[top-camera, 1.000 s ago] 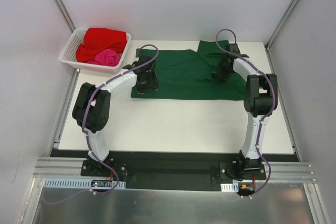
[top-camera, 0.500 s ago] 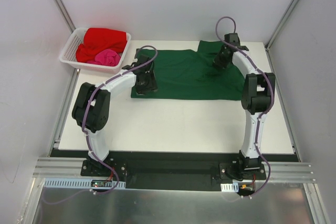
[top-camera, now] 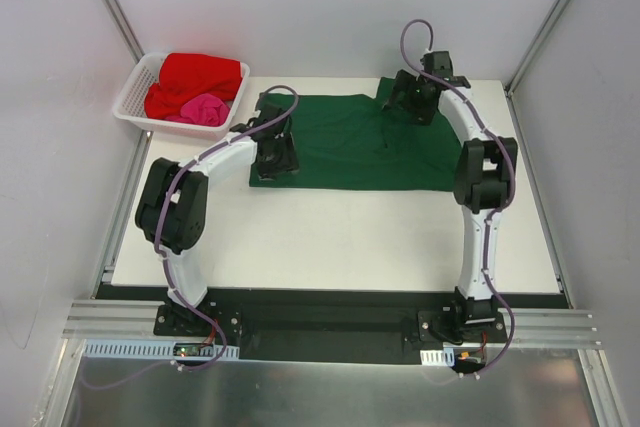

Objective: Fold and stack the t-shirts

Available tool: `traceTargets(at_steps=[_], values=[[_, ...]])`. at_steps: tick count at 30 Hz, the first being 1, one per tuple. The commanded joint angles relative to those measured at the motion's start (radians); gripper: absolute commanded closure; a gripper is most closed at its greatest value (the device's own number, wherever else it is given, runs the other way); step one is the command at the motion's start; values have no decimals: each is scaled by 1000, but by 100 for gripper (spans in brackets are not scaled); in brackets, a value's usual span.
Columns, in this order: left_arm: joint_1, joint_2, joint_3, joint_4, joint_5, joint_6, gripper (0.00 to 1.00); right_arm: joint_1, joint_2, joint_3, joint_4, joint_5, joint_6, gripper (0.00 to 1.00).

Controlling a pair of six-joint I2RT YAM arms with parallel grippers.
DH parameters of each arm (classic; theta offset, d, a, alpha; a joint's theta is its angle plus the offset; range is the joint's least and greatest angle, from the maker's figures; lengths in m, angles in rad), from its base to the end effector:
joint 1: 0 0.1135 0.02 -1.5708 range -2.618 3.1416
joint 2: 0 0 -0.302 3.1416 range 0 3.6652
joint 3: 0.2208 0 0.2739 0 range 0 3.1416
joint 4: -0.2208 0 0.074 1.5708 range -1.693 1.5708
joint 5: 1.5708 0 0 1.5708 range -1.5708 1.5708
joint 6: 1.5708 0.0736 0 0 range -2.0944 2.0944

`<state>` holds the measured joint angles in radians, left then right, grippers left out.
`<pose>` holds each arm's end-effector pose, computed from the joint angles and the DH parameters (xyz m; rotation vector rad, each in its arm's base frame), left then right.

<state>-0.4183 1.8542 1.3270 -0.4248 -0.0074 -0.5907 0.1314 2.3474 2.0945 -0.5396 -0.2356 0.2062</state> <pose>0.4125 -0.1828 0.2006 -0.2242 2.5594 -0.3887 0.6001 0.0966 0.2165 -0.0264 2.3791 0.4409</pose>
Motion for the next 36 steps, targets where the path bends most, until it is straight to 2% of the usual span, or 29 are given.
traceTargets(at_steps=[1,8,9,13,16,22,26,36], values=[[13,-56,41,-3,-11,37,42,-7,-316,-25,-79,65,-129,4],[65,-104,71,-12,38,29,40,-52,-637,-551,-74,188,-48,4],[73,-118,58,-15,41,31,40,-58,-670,-670,-68,218,-38,4],[79,-141,31,-17,47,42,39,-87,-760,-820,-51,228,-18,4],[79,-98,44,-17,49,48,39,-108,-754,-826,-25,256,-13,4],[82,31,146,-17,-11,60,39,-121,-568,-670,3,245,-13,4],[90,134,216,-17,4,48,39,-130,-453,-607,7,210,4,4],[95,206,207,-15,73,-41,31,-130,-366,-619,-13,186,-1,4]])
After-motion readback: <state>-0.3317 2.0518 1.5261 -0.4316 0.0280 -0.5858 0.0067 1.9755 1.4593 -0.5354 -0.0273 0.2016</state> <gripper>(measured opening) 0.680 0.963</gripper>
